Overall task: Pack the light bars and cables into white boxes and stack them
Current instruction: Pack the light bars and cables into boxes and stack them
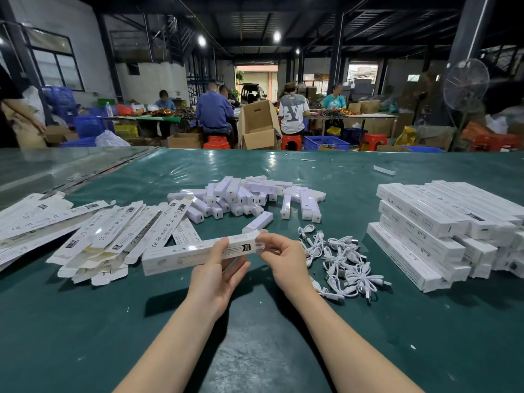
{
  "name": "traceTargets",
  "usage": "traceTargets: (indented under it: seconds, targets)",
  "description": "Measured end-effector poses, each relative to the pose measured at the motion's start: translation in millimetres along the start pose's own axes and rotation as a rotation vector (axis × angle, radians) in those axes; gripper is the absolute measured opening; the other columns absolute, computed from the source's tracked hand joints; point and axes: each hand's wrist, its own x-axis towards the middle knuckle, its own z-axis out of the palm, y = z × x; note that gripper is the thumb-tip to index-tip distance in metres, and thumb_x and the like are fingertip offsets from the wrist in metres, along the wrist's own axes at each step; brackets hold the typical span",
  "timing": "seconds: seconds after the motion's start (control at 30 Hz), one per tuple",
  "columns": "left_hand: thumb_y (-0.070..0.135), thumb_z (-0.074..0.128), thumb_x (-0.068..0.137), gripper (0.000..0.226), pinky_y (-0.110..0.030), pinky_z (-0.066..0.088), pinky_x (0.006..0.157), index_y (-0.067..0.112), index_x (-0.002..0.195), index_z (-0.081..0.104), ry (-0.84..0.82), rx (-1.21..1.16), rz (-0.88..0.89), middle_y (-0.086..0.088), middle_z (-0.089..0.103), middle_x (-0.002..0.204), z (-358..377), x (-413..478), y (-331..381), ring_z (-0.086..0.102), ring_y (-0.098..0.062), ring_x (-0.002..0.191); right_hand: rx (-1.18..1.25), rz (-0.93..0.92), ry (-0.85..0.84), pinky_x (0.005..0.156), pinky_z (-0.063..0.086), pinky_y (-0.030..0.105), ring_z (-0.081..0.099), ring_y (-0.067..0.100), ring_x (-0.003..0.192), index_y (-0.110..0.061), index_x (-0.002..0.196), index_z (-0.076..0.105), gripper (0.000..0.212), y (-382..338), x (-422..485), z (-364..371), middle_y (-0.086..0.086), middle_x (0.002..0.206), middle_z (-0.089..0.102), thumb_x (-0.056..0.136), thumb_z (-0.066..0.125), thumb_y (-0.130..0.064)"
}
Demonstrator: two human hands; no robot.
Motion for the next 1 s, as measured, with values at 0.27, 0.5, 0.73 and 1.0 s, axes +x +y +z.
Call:
traceTargets:
  seconds: [0.27,0.5,0.73,1.0]
  targets:
    - [0.012,0.059,0.089,0.008,-0.022,0.054,0.046,0.004,0.085,0.058,-0.014,0.066,0.016,-0.014,0.067,0.076,-2,3,-1,0.065,-0.019,0.067,0.109,-0.024,0.023,0.069,0.048,0.014,0.059,0.001,0.065,-0.018,0.076,0.062,0.037,-3,0,-4,-0.001,0.075,0.064,0.077,0.055,0.018]
    - [0.015,0.057,0.091,0.011,-0.024,0.055,0.046,0.006,0.085,0.055,-0.031,-0.039,0.019,-0.009,0.067,0.055,-5,5,1,0.067,-0.014,0.049,0.221,0.064,-0.145,0.072,0.046,0.011,0.058,0.003,0.086,-0.018,0.098,0.054,0.037,-10,-4,-1,0.006,0.098,0.063,0.084,0.047,0.016]
    - [0.017,0.058,0.091,0.011,-0.025,0.055,0.046,0.007,0.087,0.056,-0.015,-0.100,0.010,-0.009,0.067,0.055,-6,7,3,0.066,-0.014,0.049,0.279,0.147,-0.254,0.069,0.041,0.008,0.054,0.003,0.083,-0.022,0.113,0.047,0.048,-12,-4,2,-0.006,0.102,0.061,0.086,0.038,0.016]
    - [0.010,0.056,0.090,0.004,-0.025,0.057,0.053,0.007,0.087,0.057,-0.067,-0.049,-0.005,-0.008,0.070,0.061,-3,6,-2,0.068,-0.015,0.053,0.365,0.195,0.014,0.067,0.055,0.016,0.060,0.015,0.076,0.000,0.099,0.059,0.038,-11,-1,3,0.009,0.088,0.060,0.082,0.034,0.022]
